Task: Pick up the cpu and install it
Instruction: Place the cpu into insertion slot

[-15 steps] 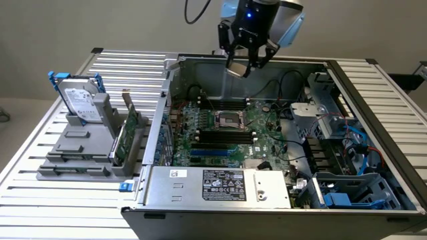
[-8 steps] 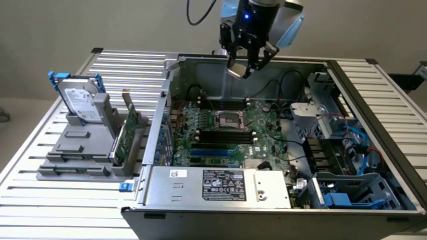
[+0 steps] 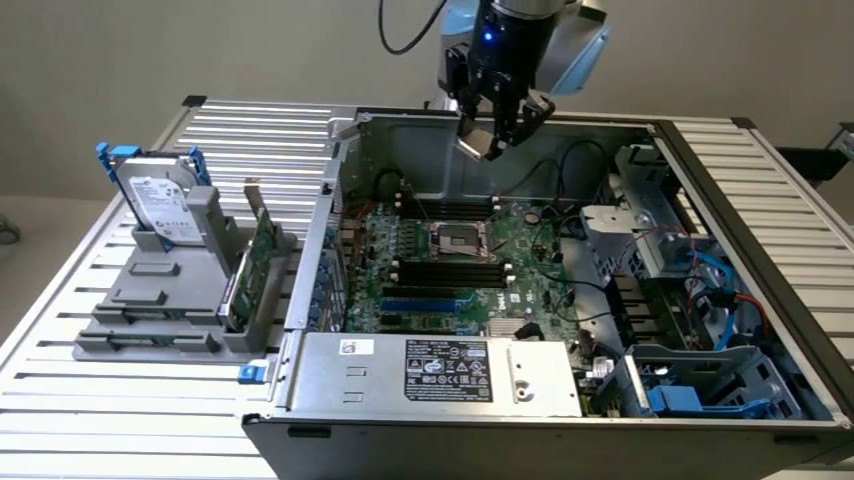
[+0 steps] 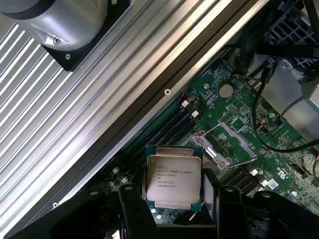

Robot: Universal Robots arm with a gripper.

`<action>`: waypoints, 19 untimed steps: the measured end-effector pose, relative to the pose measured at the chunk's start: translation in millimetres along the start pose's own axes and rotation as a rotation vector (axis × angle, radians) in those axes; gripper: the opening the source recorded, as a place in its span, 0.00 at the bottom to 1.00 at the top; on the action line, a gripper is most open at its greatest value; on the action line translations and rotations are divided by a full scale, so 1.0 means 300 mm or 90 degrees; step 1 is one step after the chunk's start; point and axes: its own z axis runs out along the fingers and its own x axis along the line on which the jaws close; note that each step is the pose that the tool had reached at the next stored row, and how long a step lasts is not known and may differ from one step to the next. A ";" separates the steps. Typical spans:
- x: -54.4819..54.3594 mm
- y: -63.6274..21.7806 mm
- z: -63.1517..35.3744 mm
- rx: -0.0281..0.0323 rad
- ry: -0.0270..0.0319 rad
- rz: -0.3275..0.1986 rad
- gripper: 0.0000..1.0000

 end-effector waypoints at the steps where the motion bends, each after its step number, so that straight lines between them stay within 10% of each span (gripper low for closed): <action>1: 0.000 0.000 0.002 -0.0018 -0.0004 0.011 0.54; 10: -0.004 -0.001 0.030 -0.0176 -0.0041 0.112 0.54; 19: 0.019 -0.034 0.071 -0.0195 -0.0132 0.160 0.54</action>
